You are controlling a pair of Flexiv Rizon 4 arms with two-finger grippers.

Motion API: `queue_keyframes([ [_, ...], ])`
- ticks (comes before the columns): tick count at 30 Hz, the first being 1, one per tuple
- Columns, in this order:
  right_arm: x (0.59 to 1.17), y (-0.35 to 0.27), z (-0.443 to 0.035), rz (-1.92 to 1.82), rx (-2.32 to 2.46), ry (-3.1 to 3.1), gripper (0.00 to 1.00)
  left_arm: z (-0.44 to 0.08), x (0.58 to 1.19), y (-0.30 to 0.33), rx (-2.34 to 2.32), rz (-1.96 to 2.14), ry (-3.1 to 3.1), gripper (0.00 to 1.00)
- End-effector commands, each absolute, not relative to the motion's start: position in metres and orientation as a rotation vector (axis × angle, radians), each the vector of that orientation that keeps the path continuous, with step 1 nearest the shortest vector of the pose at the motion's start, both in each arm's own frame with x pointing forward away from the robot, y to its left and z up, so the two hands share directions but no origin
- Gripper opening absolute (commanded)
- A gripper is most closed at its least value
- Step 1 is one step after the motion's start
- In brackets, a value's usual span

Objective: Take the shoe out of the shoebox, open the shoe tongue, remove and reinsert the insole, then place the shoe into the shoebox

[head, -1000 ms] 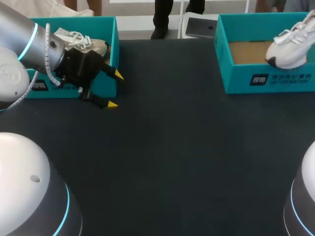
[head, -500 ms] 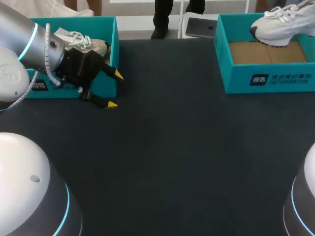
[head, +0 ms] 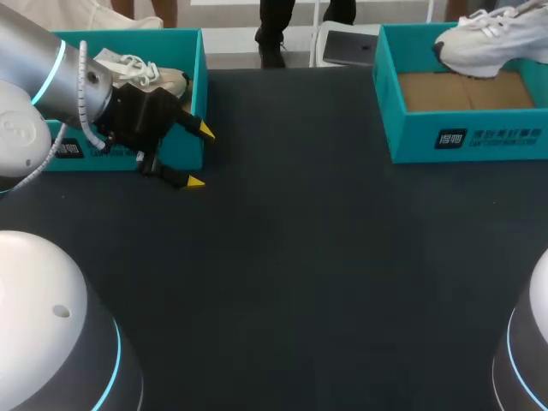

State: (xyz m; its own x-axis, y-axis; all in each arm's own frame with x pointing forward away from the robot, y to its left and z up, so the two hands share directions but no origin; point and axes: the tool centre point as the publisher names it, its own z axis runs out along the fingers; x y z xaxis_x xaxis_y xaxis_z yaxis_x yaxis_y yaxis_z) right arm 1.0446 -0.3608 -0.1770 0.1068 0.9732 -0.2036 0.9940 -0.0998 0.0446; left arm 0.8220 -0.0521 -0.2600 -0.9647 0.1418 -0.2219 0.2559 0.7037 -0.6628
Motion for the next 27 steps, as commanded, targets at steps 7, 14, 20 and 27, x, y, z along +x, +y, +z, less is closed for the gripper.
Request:
queue_keyframes([
  [7, 1.031, -0.350, -0.196, -0.157, 2.256, 1.873, 0.00, -0.260, 0.822, -0.052, 0.324, -1.103, 2.757, 1.00],
  [14, 1.036, -0.351, -0.212, -0.155, 2.257, 1.873, 0.00, -0.260, 0.822, -0.052, 0.324, -1.103, 2.757, 1.00],
  [20, 1.041, -0.355, -0.225, -0.177, 2.251, 1.863, 0.00, -0.260, 0.822, -0.052, 0.324, -1.103, 2.757, 1.00],
  [27, 1.051, -0.357, -0.239, -0.159, 2.282, 1.849, 0.00, -0.260, 0.822, -0.052, 0.324, -1.103, 2.757, 1.00],
])
